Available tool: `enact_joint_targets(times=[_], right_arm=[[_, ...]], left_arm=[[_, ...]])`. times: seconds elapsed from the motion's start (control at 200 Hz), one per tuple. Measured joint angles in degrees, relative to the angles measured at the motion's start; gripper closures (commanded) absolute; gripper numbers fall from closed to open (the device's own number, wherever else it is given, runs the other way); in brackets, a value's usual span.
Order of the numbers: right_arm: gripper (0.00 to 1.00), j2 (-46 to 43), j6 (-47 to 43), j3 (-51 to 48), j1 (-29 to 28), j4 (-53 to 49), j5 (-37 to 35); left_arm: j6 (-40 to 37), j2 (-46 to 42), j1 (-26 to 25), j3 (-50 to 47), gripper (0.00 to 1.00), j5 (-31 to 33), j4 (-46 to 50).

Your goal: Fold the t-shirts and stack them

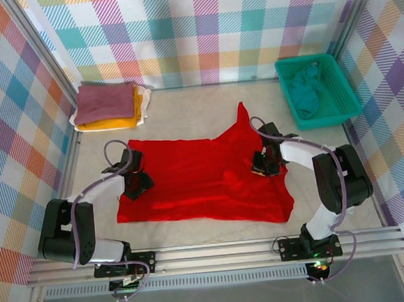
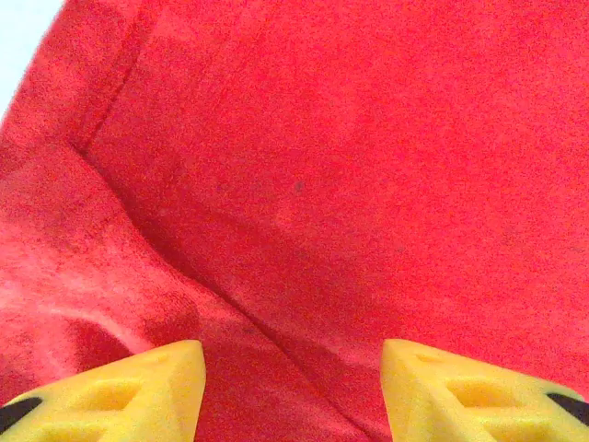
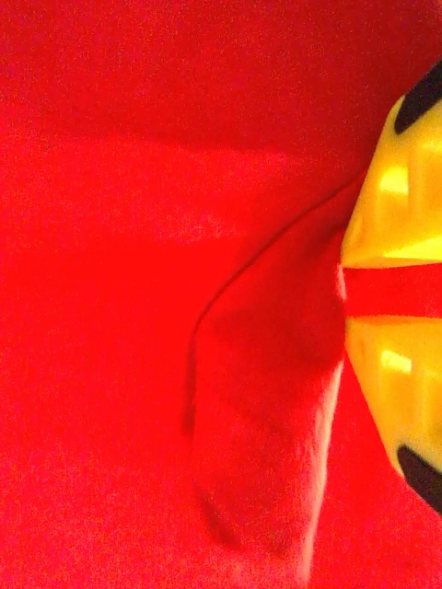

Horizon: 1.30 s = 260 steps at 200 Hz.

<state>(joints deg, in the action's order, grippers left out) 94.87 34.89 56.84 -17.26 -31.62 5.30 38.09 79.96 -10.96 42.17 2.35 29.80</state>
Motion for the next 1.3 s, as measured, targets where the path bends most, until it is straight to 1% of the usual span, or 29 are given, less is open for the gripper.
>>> enact_joint_targets(times=[0.02,0.04,0.06,0.16,0.225,0.31,0.345,0.385,0.47,0.625,0.715,0.815,0.895,0.915,0.945,0.975,1.12,1.145,1.3], right_arm=[[0.70,0.22,-0.50,1.79,0.07,-0.63,-0.20],[0.70,0.52,-0.98,3.87,0.22,-1.22,-0.24],[0.69,0.81,-1.27,5.73,0.33,-1.51,-0.22],[0.63,4.09,-3.65,17.92,1.40,-1.86,0.35],[0.60,7.56,-5.38,25.64,2.34,-1.49,0.87],[0.56,13.75,-7.58,35.36,3.67,-1.46,2.47],[0.52,16.48,-8.37,38.86,4.26,-1.44,2.95],[0.50,19.39,-9.20,42.16,4.92,-1.53,3.74],[0.43,24.94,-10.45,47.78,6.19,-2.60,4.87],[0.41,33.14,-12.79,57.99,7.61,-7.02,6.45],[0.41,37.46,-13.60,64.87,8.07,-9.62,7.65],[0.41,38.49,-14.01,66.31,8.02,-10.60,9.29],[0.40,38.49,-14.03,66.25,7.98,-10.99,10.49],[0.40,38.49,-14.05,66.25,7.91,-10.99,10.62],[0.39,38.49,-14.03,66.23,7.91,-10.99,10.88],[0.39,38.49,-14.03,66.23,7.91,-10.97,10.97],[0.38,38.49,-14.01,66.20,8.24,-10.95,11.93],[0.38,38.49,-13.99,66.20,8.33,-10.97,12.04],[0.38,39.47,-14.01,67.98,9.14,-12.94,12.13]], left_arm=[[-0.20,0.11,0.42,1.36,0.46,-0.17,0.66],[-0.26,0.20,0.94,2.51,0.41,-0.57,1.01],[-0.72,0.37,1.66,4.11,0.39,-0.61,1.20],[-2.86,3.63,5.42,13.88,0.39,-1.31,2.10],[-5.18,9.03,6.91,23.08,0.40,-0.72,3.21],[-8.61,18.34,7.67,35.54,0.40,0.74,4.59],[-9.66,21.59,7.69,39.12,0.40,1.14,4.74],[-10.97,25.38,7.76,42.66,0.40,1.57,4.87],[-12.94,31.39,8.11,46.36,0.39,2.51,6.40],[-14.62,40.79,8.79,52.00,0.38,3.15,10.69],[-15.06,43.95,9.31,53.68,0.37,3.37,12.07],[-15.06,45.64,9.75,54.55,0.37,4.55,13.16],[-14.99,45.70,9.79,54.97,0.44,4.96,13.40],[-15.23,45.70,9.79,54.95,0.50,5.05,13.40],[-15.30,45.77,9.81,54.80,0.63,5.03,13.22],[-15.02,45.77,9.84,54.69,0.71,5.01,13.09],[-15.63,45.24,9.99,53.64,0.98,4.63,11.13],[-15.61,44.70,9.99,53.07,1.00,4.59,10.60],[-15.61,39.30,9.99,46.60,1.00,4.57,8.61]])
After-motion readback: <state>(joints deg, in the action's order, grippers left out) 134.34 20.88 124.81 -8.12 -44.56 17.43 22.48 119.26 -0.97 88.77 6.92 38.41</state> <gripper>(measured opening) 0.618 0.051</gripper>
